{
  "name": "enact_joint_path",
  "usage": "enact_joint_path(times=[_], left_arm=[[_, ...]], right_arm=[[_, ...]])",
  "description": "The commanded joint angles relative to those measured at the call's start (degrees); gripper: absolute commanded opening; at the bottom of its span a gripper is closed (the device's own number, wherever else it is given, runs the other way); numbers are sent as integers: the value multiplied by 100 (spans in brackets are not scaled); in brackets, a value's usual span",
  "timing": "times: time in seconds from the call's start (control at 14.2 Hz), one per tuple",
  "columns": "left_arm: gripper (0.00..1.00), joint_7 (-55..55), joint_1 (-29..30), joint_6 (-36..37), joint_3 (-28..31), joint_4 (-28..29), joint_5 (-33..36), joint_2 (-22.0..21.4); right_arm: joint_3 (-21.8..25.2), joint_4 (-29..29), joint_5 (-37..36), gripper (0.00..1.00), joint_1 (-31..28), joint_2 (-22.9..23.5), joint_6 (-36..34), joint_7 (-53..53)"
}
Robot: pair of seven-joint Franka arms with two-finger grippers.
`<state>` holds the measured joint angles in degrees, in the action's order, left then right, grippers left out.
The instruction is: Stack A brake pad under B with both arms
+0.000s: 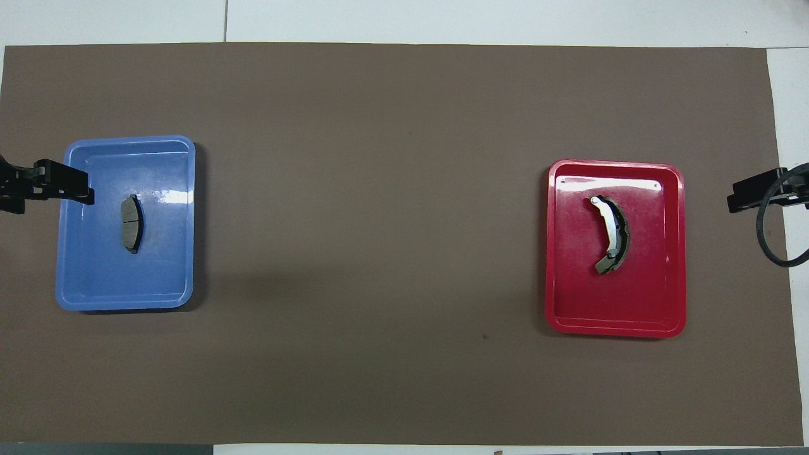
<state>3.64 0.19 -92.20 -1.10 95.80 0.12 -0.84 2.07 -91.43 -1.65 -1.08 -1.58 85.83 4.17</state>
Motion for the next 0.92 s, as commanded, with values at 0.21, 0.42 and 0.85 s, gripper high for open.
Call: enact_joint_path(times=[0.21, 0.42, 0.85], left_arm=[[99, 23, -71, -88, 49, 150, -56, -153], [99, 40, -63, -193, 49, 150, -56, -144], [99, 75, -63, -149, 49, 167, -56, -153]], right_arm=[[-40, -68, -38, 99, -41, -70, 56, 23], [-40, -156, -38, 99, -23, -114, 56, -30], [-40, -1077, -3, 99, -50, -500, 704, 23]])
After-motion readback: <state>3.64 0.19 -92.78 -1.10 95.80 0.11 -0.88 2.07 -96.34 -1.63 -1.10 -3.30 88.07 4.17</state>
